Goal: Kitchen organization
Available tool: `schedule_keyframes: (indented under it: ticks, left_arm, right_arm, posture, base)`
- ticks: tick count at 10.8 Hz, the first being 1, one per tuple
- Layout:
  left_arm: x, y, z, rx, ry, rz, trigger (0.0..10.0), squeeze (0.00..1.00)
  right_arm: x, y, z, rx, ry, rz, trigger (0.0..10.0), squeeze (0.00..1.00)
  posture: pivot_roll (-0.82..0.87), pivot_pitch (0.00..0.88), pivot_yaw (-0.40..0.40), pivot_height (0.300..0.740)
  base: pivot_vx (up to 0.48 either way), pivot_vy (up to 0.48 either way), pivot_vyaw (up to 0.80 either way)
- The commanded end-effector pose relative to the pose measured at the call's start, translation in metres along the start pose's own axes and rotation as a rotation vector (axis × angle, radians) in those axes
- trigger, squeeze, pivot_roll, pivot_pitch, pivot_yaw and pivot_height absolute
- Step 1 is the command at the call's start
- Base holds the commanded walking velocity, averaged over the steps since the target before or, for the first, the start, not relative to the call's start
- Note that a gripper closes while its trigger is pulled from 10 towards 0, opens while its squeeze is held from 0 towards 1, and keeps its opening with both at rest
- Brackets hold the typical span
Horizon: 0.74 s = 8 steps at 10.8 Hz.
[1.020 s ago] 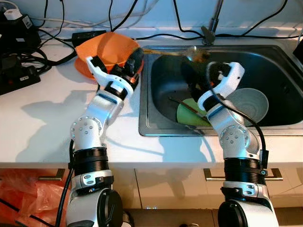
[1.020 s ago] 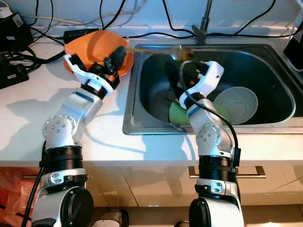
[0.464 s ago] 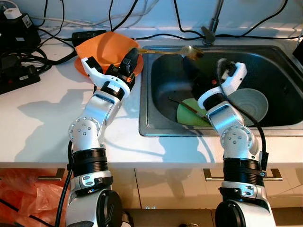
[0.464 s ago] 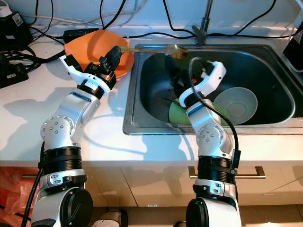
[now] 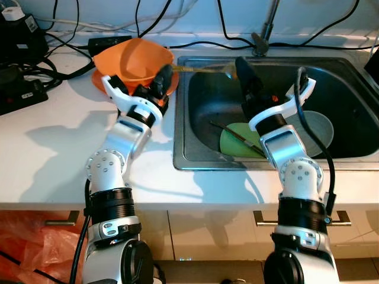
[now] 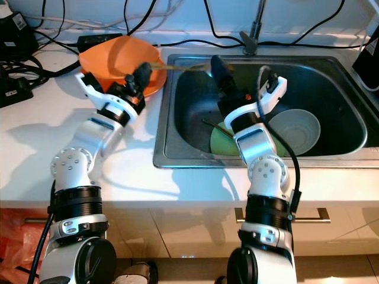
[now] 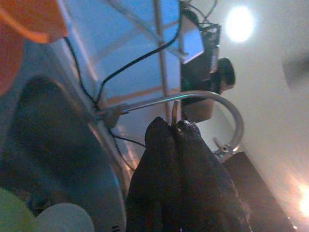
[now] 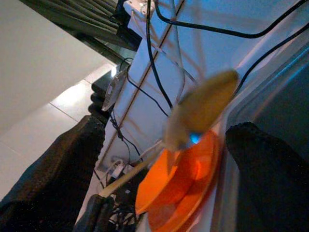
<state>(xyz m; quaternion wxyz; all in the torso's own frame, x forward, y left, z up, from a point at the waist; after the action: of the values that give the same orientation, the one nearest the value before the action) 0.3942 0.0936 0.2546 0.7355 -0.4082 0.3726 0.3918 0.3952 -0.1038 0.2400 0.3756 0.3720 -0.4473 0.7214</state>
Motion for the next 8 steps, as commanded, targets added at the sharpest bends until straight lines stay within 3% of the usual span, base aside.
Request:
schedule_keyframes:
  ticks: [1, 2, 5, 8]
  left_arm:
    - [-0.006, -0.001, -0.01, 0.014, 0.025, -0.013, 0.0, 0.0]
    - [-0.013, -0.001, -0.013, 0.018, 0.034, -0.032, 0.0, 0.0]
    - [-0.015, 0.002, -0.016, 0.026, 0.043, -0.034, 0.0, 0.0]
    - [-0.011, 0.005, -0.02, 0.034, 0.047, -0.018, 0.0, 0.0]
  right_arm:
    - [0.005, -0.003, 0.001, -0.006, -0.028, 0.022, 10.0, 0.0]
    - [-0.002, -0.005, -0.005, 0.006, -0.054, 0.003, 10.0, 0.0]
    - [-0.005, -0.013, -0.013, 0.025, -0.069, 0.006, 10.0, 0.0]
    - [0.009, -0.026, -0.012, 0.024, -0.07, 0.078, 10.0, 0.0]
  posture:
    - [0.05, 0.113, 0.002, 0.74]
    - [0.05, 0.117, -0.004, 0.74]
    - [0.05, 0.123, -0.01, 0.74]
    - [0.06, 0.129, -0.018, 0.74]
  base:
    - [0.0, 0.0, 0.0]
    - [0.0, 0.0, 0.0]
    - [0.0, 0.0, 0.0]
    - [0.0, 0.0, 0.0]
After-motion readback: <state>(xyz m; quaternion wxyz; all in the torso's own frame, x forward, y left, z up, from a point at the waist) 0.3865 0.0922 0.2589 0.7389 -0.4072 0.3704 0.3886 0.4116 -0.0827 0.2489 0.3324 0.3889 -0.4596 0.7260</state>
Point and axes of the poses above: a point about 5 cm out from each wrist's last joint towards the gripper, its own y axis pointing back from the gripper into the wrist, its own z axis along the axis of the wrist's last joint, x = y × z, the point moved 5 cm from there along -y, pointing out of the wrist towards the gripper, and after that the axes turned 10 degrees about -y, right-handed, at the moved point
